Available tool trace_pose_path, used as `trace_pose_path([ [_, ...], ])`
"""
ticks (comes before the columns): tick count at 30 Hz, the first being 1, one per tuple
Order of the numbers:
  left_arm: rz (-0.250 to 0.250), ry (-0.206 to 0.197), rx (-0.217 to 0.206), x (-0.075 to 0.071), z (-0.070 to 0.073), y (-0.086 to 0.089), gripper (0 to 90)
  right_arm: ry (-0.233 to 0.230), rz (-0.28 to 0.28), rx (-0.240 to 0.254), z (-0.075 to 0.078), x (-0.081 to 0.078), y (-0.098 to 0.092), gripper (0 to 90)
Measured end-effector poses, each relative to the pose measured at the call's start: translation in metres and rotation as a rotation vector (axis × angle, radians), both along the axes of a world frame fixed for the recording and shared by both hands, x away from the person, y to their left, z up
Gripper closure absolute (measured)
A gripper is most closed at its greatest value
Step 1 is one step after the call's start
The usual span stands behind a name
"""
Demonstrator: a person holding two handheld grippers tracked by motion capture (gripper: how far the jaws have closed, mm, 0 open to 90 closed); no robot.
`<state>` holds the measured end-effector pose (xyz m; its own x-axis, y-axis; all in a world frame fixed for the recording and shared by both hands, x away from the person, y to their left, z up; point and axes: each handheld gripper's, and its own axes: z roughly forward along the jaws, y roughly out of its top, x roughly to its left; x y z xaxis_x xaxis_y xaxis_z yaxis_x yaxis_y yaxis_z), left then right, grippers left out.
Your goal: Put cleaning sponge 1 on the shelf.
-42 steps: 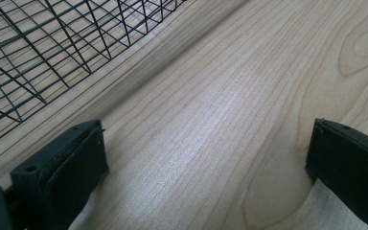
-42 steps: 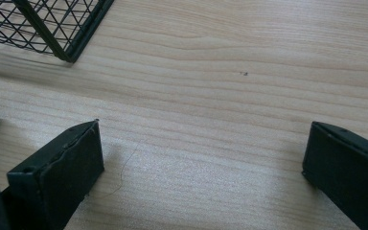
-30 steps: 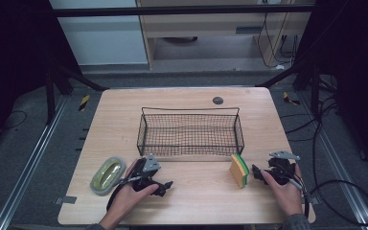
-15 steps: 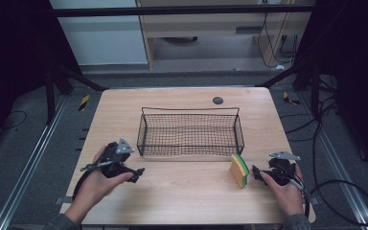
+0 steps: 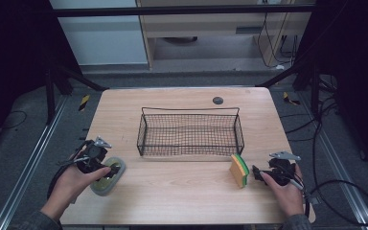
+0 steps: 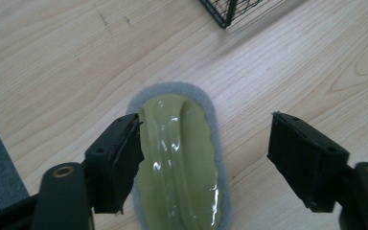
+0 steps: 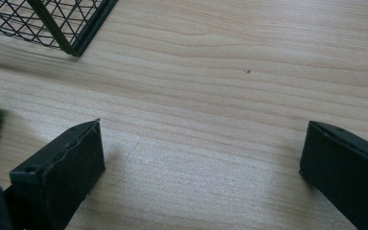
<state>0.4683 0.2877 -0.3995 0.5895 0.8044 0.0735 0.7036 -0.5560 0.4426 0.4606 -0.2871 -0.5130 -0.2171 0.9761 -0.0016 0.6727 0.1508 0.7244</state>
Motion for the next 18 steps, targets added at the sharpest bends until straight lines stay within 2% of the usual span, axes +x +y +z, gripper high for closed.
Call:
trace_pose_path([
  [3, 0.005, 0.019, 0.012, 0.001, -0.001, 0.003, 31.1, 0.000, -0.001, 0.002, 0.000, 0.000, 0.000, 1.6],
  [4, 0.011, 0.039, 0.008, 0.003, -0.001, 0.007, 35.3, 0.000, -0.001, 0.003, 0.000, 0.000, 0.000, 1.6],
  [6, 0.021, 0.049, 0.010, 0.003, -0.002, 0.009, 37.9, 0.000, -0.001, 0.002, 0.000, 0.000, 0.000, 1.6],
  [11, 0.030, 0.079, 0.042, 0.005, -0.007, 0.013, 42.3, 0.000, -0.001, 0.002, 0.000, 0.000, 0.000, 1.6],
  [14, 0.040, 0.111, 0.056, 0.009, -0.012, 0.014, 44.4, 0.000, 0.000, 0.001, 0.000, 0.000, 0.000, 1.6],
  [18, 0.051, 0.138, 0.053, 0.013, -0.017, 0.016, 48.3, 0.000, 0.002, 0.001, 0.000, 0.000, 0.000, 1.6],
])
